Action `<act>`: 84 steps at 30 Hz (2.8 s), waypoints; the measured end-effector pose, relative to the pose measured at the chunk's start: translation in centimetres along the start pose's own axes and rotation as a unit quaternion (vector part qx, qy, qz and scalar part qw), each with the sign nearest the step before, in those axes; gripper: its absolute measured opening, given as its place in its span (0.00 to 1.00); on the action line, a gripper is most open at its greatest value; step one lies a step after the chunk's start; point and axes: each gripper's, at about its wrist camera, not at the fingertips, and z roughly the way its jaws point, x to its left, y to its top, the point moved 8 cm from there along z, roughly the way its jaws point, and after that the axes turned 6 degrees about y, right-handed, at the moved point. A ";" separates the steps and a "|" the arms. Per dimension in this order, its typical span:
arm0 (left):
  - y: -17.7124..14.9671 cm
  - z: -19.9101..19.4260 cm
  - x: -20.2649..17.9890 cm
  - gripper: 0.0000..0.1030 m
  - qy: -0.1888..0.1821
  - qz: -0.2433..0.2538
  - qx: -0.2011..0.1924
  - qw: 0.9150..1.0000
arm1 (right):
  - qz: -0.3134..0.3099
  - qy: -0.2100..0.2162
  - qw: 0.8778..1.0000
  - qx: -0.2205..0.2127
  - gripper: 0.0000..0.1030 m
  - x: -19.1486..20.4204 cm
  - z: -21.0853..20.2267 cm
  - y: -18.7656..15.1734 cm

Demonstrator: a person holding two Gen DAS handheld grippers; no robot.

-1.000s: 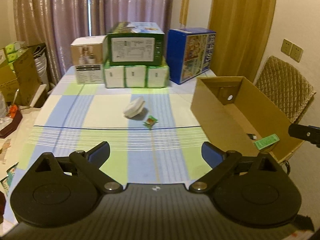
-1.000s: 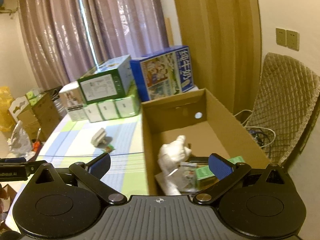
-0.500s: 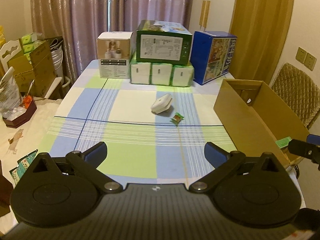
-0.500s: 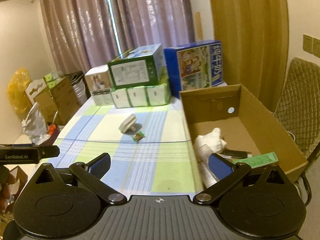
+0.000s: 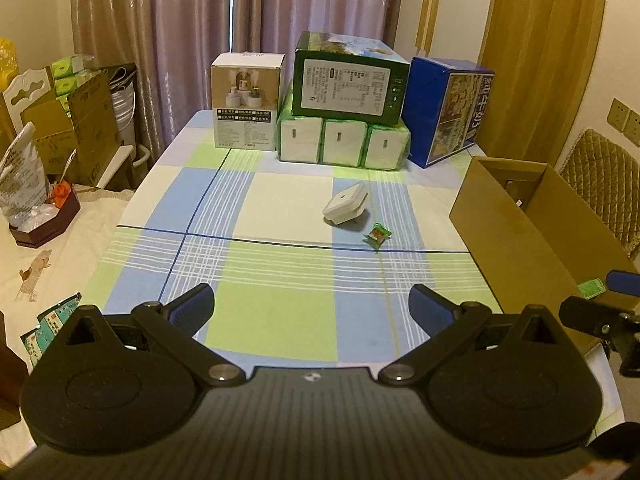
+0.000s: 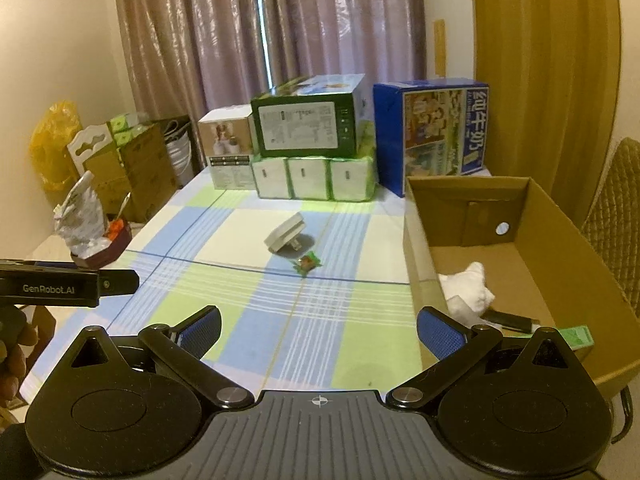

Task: Organize objects
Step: 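Withdraw both tools back toward the night light and candy on the table, then grasp the green-wrapped candy with the right tool while the left grasps the white night light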

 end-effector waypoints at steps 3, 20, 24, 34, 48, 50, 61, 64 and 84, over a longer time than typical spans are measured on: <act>0.0 1.0 0.2 0.99 0.000 -0.003 0.004 1.000 | -0.004 0.002 1.000 0.003 0.98 0.2 1.1 0.1; 0.5 9.2 0.9 0.99 -0.004 -0.029 0.014 0.999 | -0.039 0.003 0.999 0.014 0.98 -0.8 10.0 0.0; 0.3 11.8 0.6 0.99 -0.009 -0.019 0.013 1.000 | -0.058 0.009 0.998 0.010 0.92 -0.9 12.7 -0.1; 0.7 18.1 1.7 0.98 -0.008 -0.027 0.006 1.000 | -0.111 0.032 0.993 0.019 0.71 -1.6 19.7 -0.1; 3.0 23.7 0.7 0.98 -0.017 0.023 -0.007 1.000 | -0.150 0.063 0.986 0.031 0.54 -3.2 27.3 0.7; 3.2 24.1 0.5 0.98 -0.020 0.028 -0.008 0.999 | -0.159 0.060 0.985 0.034 0.51 -3.3 28.0 0.6; 3.4 24.8 0.2 0.98 -0.036 0.029 -0.008 0.999 | -0.170 0.077 0.982 0.044 0.42 -3.2 29.9 0.4; 3.3 24.7 -0.1 0.98 -0.037 0.036 -0.009 0.999 | -0.174 0.081 0.980 0.046 0.38 -3.1 30.1 0.4; 4.7 25.4 -2.2 0.98 -0.065 0.054 -0.025 0.996 | -0.113 0.029 0.993 0.035 0.22 -4.8 29.1 1.4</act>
